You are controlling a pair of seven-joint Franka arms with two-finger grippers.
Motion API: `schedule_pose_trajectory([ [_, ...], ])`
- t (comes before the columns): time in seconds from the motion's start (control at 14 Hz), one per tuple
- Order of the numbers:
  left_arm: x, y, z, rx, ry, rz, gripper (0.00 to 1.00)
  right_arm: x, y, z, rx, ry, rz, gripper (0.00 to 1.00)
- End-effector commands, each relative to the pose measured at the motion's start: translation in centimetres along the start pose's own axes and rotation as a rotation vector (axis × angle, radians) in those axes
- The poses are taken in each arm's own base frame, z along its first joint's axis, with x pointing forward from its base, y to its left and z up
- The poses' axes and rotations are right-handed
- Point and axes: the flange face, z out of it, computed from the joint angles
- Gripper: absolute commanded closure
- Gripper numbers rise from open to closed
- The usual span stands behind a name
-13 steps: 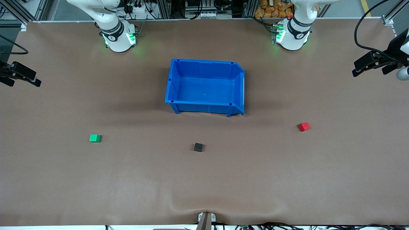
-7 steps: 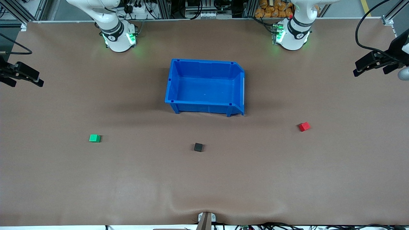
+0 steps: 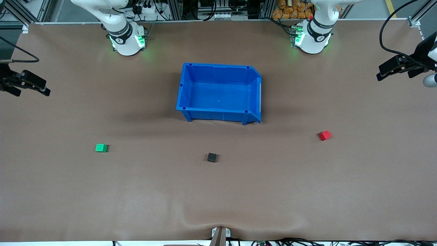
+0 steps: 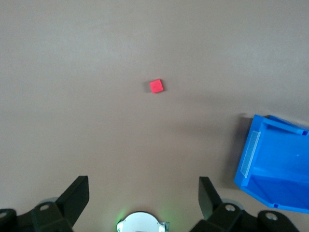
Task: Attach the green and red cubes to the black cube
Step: 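Move the right gripper toward the green cube while the left gripper reaches the red cube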
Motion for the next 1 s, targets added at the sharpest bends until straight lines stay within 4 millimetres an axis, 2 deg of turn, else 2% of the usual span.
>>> schedule_pose_trajectory([
  [0.0, 0.0, -0.2, 0.9, -0.015, -0.039, 0.005, 0.0, 1.6, 0.8, 2.1, 0.009, -0.021, 0.021, 0.0],
  [0.07, 0.0, 0.0, 1.2, -0.014, -0.044, 0.0, 0.0, 2.2, 1.7, 3.2, 0.011, -0.034, 0.037, 0.0],
  [0.21, 0.1, -0.1, 1.5, -0.015, -0.049, -0.007, 0.0, 3.3, 4.6, 6.4, 0.039, -0.083, 0.093, 0.0],
  [0.36, 0.4, -0.2, 1.9, -0.014, -0.047, -0.009, 0.0, 4.3, 5.2, 9.1, 0.065, -0.118, 0.107, 0.0],
  [0.43, 0.6, -0.1, 2.7, -0.014, -0.045, -0.008, 0.0, 4.8, 4.9, 10.7, 0.066, -0.143, 0.104, 0.0],
  [0.57, 1.1, 0.1, 4.0, -0.015, -0.038, -0.005, 0.0, 5.2, 5.2, 12.5, 0.07, -0.174, 0.103, 0.0],
  [0.93, 2.1, 0.4, 8.7, -0.01, 0.005, -0.001, 0.0, 6.6, 2.0, 16.1, 0.06, -0.212, 0.042, 0.0],
])
